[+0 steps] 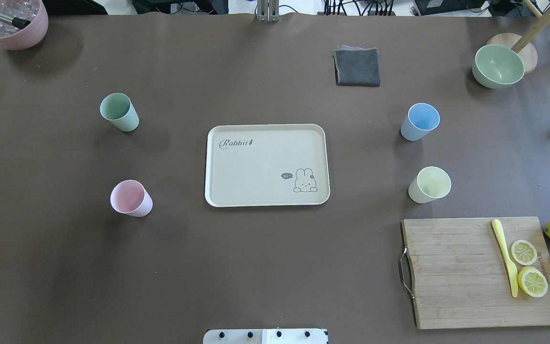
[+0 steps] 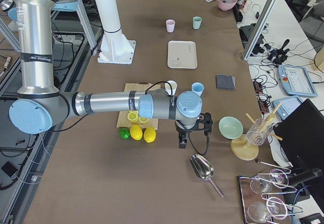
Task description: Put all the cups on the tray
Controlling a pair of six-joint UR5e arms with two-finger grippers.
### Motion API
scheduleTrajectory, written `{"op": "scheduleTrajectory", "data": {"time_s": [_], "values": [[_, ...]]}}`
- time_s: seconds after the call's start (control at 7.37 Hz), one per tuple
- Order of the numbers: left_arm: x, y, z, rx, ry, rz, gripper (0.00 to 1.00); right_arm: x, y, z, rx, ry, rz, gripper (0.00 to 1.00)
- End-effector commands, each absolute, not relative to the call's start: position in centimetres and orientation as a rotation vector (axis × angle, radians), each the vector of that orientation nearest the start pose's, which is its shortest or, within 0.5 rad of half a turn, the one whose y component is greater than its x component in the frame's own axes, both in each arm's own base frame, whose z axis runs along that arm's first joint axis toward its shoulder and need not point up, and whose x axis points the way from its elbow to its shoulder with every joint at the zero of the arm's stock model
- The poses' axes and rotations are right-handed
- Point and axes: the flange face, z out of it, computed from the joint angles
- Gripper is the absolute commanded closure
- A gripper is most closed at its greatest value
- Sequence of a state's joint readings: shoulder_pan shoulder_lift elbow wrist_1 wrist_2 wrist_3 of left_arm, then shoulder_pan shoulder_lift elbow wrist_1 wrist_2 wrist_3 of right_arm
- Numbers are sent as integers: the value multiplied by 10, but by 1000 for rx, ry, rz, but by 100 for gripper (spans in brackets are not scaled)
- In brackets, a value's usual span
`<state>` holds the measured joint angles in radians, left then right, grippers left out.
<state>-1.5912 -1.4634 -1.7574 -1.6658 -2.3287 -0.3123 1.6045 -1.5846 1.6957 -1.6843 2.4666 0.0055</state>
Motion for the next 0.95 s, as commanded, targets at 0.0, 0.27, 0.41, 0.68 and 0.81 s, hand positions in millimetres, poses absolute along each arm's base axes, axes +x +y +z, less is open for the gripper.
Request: {"op": "scheduleTrajectory", "data": {"time_s": [0.0, 0.27, 0.41, 0.68, 0.81], "values": [[-74, -455, 608, 54, 774, -251, 2, 72, -484, 604, 16, -896, 34, 0], [-74, -457, 606, 56, 781, -252, 2, 72, -484, 603, 17, -897, 34, 0], [-74, -457, 605, 56, 781, -252, 2, 72, -483, 603, 18, -899, 32, 0], [-73, -461, 601, 62, 783, -248, 2, 72, -481, 603, 18, -899, 32, 0], [-72, -463, 598, 67, 784, -245, 2, 72, -480, 604, 17, -897, 32, 0]]}}
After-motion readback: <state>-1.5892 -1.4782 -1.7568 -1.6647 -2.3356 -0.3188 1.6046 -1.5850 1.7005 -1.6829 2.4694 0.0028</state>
